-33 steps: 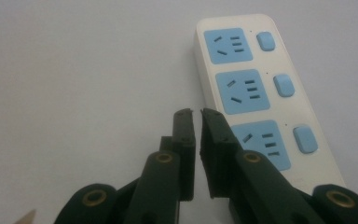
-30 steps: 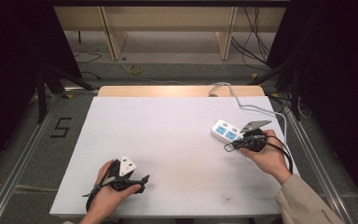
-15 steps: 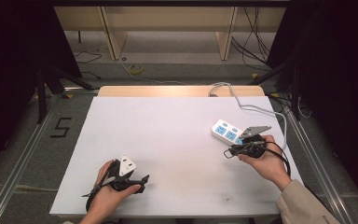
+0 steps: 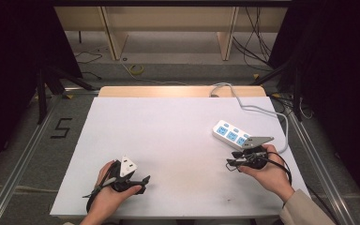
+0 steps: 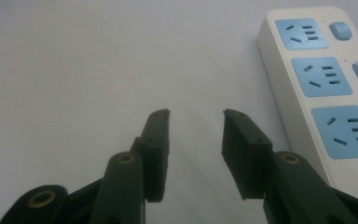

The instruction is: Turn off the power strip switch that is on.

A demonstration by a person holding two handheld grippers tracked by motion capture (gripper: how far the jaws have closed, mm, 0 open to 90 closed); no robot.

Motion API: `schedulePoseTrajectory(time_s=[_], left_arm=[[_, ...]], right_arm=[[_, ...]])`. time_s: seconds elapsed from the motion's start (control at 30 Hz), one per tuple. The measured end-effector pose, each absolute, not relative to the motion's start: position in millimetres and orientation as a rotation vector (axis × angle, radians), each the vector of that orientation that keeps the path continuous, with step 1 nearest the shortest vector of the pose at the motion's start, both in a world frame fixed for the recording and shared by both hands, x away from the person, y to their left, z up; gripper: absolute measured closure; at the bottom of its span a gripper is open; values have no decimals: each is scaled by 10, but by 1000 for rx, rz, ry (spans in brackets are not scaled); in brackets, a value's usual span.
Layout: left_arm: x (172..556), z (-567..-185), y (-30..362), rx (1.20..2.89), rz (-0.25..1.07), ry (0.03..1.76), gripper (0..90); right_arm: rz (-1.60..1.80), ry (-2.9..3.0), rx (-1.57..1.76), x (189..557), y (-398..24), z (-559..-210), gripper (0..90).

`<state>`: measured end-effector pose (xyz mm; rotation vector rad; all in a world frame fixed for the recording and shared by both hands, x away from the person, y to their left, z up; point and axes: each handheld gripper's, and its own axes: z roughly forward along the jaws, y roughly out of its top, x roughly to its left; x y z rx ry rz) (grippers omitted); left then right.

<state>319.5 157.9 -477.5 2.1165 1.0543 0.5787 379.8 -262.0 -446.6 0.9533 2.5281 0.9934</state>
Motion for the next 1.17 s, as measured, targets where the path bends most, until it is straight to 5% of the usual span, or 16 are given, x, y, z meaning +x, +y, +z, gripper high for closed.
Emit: schedulePoseTrajectory(time_s=[0.33,1.17], left_arm=[[3194,-4776,1578,2116,577,1055,190],[3189,-4783,1555,2128,563,1047,190]], right_arm=[[1070,2511,942,3648,-2641,-4586,512],[1219,2436,980,3451,-2730,-4721,446]])
